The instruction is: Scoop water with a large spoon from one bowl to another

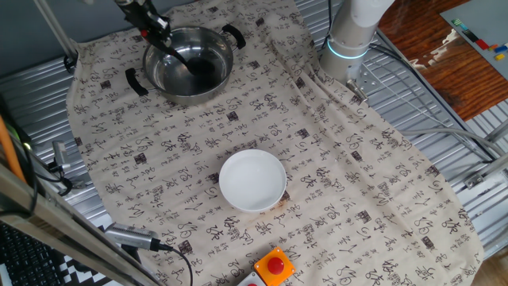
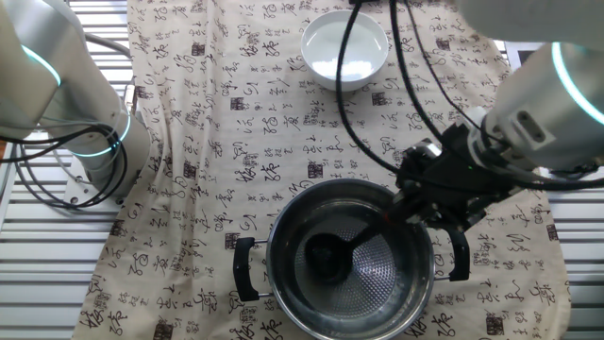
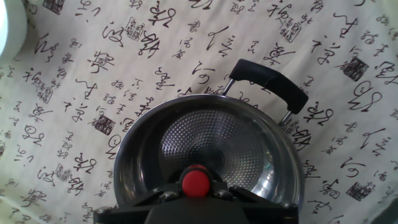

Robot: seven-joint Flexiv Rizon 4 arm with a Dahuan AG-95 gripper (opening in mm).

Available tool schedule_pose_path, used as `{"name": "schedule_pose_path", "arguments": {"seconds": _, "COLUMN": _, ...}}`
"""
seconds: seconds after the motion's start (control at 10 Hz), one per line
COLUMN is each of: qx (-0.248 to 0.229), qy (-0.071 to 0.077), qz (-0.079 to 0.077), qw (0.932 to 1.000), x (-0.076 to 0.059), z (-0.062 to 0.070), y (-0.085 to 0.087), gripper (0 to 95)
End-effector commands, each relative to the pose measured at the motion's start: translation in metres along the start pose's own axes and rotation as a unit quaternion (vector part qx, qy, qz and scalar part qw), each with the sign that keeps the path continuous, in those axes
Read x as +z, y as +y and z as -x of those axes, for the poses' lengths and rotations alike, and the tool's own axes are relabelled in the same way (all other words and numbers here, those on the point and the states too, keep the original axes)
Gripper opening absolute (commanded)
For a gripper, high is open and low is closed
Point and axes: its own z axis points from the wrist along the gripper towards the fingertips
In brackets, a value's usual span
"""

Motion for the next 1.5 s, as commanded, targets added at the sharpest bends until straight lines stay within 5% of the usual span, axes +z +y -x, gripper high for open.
{"name": "schedule_pose_path", "arguments": {"seconds": 0.1, "qx": 0.001, "qy": -0.008, "qz": -0.007, "qw": 0.9999, "x": 0.0011, "z": 0.0000, "y": 0.0008, "gripper": 0.0}}
{"name": "schedule_pose_path", "arguments": {"seconds": 0.8, "qx": 0.000, "qy": -0.022, "qz": -0.013, "qw": 0.9997, "x": 0.0027, "z": 0.0045, "y": 0.0025, "gripper": 0.0}}
{"name": "schedule_pose_path", "arguments": {"seconds": 0.9, "qx": -0.001, "qy": -0.024, "qz": -0.012, "qw": 0.9996, "x": 0.0028, "z": 0.0046, "y": 0.0025, "gripper": 19.0}}
{"name": "schedule_pose_path", "arguments": {"seconds": 1.0, "qx": -0.001, "qy": -0.025, "qz": -0.010, "qw": 0.9996, "x": 0.0028, "z": 0.0046, "y": 0.0025, "gripper": 19.0}}
{"name": "schedule_pose_path", "arguments": {"seconds": 1.1, "qx": -0.002, "qy": -0.027, "qz": -0.009, "qw": 0.9996, "x": 0.0028, "z": 0.0047, "y": 0.0025, "gripper": 38.0}}
{"name": "schedule_pose_path", "arguments": {"seconds": 1.5, "qx": -0.006, "qy": -0.031, "qz": -0.008, "qw": 0.9995, "x": 0.0027, "z": 0.0050, "y": 0.0026, "gripper": 38.0}}
